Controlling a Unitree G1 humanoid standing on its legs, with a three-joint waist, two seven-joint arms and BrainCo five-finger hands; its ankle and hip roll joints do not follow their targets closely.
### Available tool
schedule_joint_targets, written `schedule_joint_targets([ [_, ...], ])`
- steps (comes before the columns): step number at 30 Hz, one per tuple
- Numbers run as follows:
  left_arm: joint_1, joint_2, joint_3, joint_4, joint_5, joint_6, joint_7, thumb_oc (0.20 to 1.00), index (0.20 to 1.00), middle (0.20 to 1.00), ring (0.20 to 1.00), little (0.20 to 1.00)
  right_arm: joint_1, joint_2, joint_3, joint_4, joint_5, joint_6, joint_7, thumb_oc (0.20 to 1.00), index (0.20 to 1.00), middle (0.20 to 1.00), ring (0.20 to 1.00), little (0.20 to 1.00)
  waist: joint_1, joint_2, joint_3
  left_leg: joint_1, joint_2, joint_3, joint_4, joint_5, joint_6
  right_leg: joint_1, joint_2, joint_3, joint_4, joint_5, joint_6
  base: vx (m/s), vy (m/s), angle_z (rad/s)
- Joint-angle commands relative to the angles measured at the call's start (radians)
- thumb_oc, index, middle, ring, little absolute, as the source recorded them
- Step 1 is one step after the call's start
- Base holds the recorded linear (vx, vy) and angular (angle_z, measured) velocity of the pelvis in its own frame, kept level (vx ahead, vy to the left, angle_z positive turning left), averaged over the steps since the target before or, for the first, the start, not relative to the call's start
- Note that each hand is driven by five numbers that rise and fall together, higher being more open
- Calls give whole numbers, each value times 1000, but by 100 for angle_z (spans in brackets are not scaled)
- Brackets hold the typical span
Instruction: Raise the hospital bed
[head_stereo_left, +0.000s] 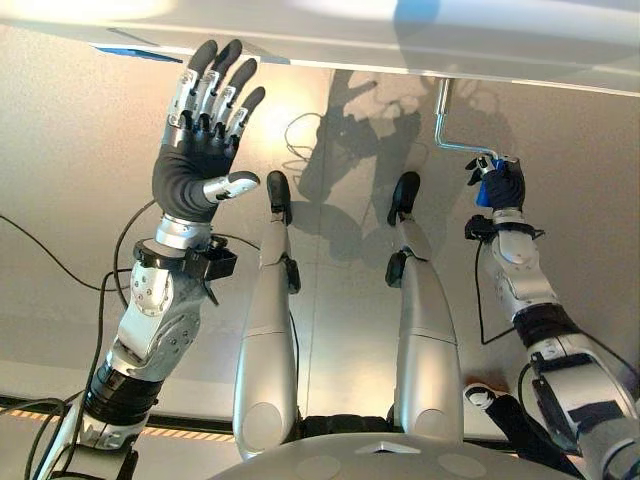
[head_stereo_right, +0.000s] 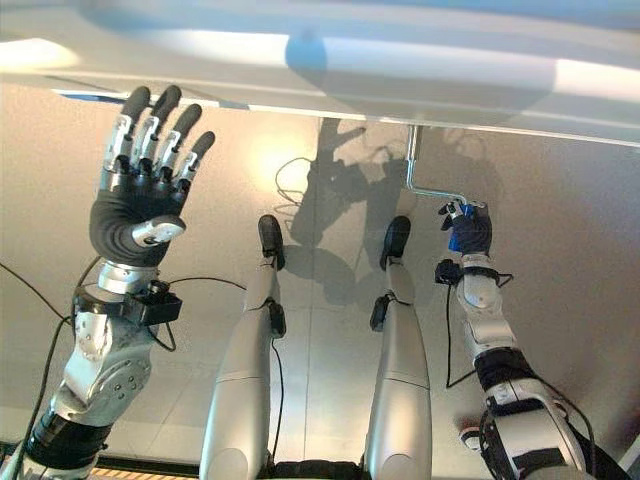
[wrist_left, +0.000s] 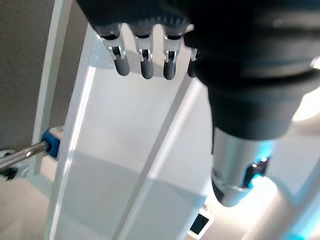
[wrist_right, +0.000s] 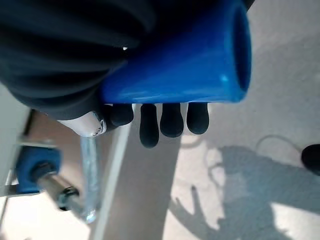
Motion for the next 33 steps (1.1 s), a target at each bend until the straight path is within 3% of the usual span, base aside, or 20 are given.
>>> schedule_joint_targets([
  [1, -70, 10, -34, -116, 12, -42, -44, 1000, 1000, 1000, 1000, 1000, -84, -289, -137, 281, 182, 83, -90, 200, 200, 200, 200, 200, 19, 24, -24, 69, 54, -29, 15, -56, -39, 35, 35, -40, 52, -75, 67, 16, -57, -3],
  [5, -102, 8, -73, -103, 20, -31, -48, 1000, 1000, 1000, 1000, 1000, -212, -298, 1, 494, 138, 171, 12, 200, 200, 200, 200, 200, 46, 43, -24, 47, 55, -48, 20, -53, -35, 3, 33, -52, 87, -87, 67, 11, -51, 2],
  [7, -124, -9, -93, -98, 17, -17, -45, 1000, 1000, 1000, 1000, 1000, -286, -240, 100, 560, 48, 226, 56, 200, 200, 200, 200, 200, 75, 69, -24, 18, 48, -60, 35, -57, -29, -22, 26, -60, 114, -92, 66, 5, -24, 0],
  [9, -124, -9, -91, -98, 17, -17, -45, 1000, 1000, 1000, 1000, 1000, -290, -240, 103, 563, 48, 226, 56, 200, 200, 200, 200, 200, 73, 70, -24, 15, 48, -61, 37, -58, -29, -24, 25, -61, 116, -93, 66, 6, -18, 7],
  [11, -148, -44, -93, -97, 29, -3, -31, 1000, 1000, 1000, 1000, 1000, -347, -134, 158, 569, 2, 262, 79, 200, 200, 200, 200, 200, 99, 87, -24, -25, 37, -78, 57, -63, -21, -46, 16, -72, 131, -99, 66, 20, -31, 15],
  [13, -154, -57, -95, -94, 33, 0, -25, 1000, 1000, 1000, 1000, 1000, -364, -107, 165, 567, 1, 271, 82, 200, 200, 200, 200, 200, 104, 91, -24, -38, 33, -86, 63, -66, -18, -51, 13, -77, 139, -101, 66, 11, 1, 12],
  [14, -170, -73, -96, -85, 48, 3, -5, 1000, 1000, 1000, 1000, 1000, -408, -38, 203, 558, -37, 290, 83, 200, 200, 200, 200, 200, 117, 98, -24, -64, 26, -95, 78, -71, -13, -60, 6, -86, 147, -105, 63, 5, 40, 5],
  [16, -184, -98, -99, -76, 59, 9, 20, 1000, 1000, 1000, 1000, 1000, -445, 21, 247, 550, -92, 311, 90, 200, 200, 200, 200, 200, 129, 106, -24, -86, 17, -103, 88, -74, -8, -70, -3, -94, 154, -104, 64, 4, 58, 11],
  [23, -200, -145, -96, -54, 75, 5, 75, 1000, 1000, 1000, 1000, 1000, -491, 217, 290, 494, -123, 320, 96, 200, 200, 200, 200, 200, 166, 127, -24, -144, -17, -130, 107, -81, 4, -72, -29, -116, 143, -100, 67, 1, 79, 16],
  [33, -199, -149, -78, -39, 76, -16, 98, 1000, 1000, 1000, 1000, 1000, -521, 358, 422, 335, -184, 299, 132, 200, 200, 200, 200, 200, 201, 137, -24, -190, -52, -147, 129, -87, 8, -60, -51, -132, 96, -75, 73, 5, 76, 6],
])
